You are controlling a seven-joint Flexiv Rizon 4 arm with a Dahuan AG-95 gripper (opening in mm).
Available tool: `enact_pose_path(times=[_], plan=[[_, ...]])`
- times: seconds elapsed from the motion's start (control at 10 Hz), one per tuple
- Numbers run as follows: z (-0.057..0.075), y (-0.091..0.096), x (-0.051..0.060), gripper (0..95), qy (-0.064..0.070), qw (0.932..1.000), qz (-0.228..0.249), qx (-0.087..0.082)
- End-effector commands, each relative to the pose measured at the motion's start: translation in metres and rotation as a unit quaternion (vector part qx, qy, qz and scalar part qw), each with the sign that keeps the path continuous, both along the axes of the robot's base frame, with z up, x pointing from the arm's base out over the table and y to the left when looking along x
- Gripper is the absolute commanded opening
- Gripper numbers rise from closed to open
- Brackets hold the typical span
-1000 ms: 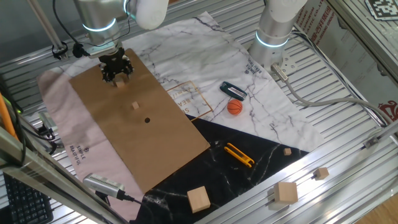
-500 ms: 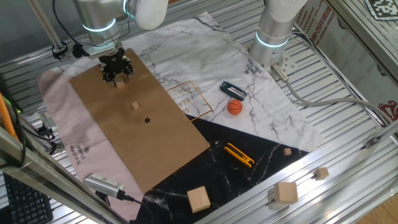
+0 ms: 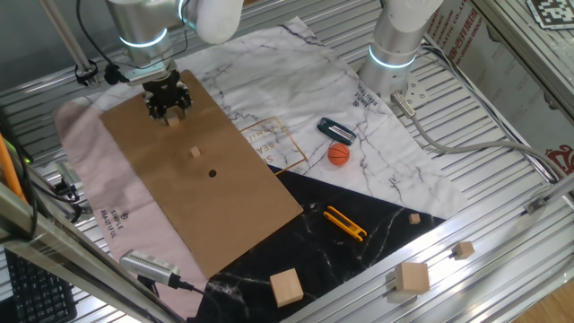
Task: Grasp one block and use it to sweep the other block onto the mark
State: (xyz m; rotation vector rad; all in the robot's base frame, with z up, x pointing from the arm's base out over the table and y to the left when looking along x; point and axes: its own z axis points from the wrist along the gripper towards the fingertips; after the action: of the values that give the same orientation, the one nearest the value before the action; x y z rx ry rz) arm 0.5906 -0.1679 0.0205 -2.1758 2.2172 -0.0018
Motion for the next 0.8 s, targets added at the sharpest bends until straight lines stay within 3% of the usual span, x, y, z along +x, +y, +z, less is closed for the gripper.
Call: enact_pose_path(times=[0.1,0.8], plan=[[0.0,-0.0003,-0.0007,0.0,0.0,1.0,-0.008,-0.002],[0.0004,0.0006,0.0009,0.0,0.0,1.0,0.0,0.001]])
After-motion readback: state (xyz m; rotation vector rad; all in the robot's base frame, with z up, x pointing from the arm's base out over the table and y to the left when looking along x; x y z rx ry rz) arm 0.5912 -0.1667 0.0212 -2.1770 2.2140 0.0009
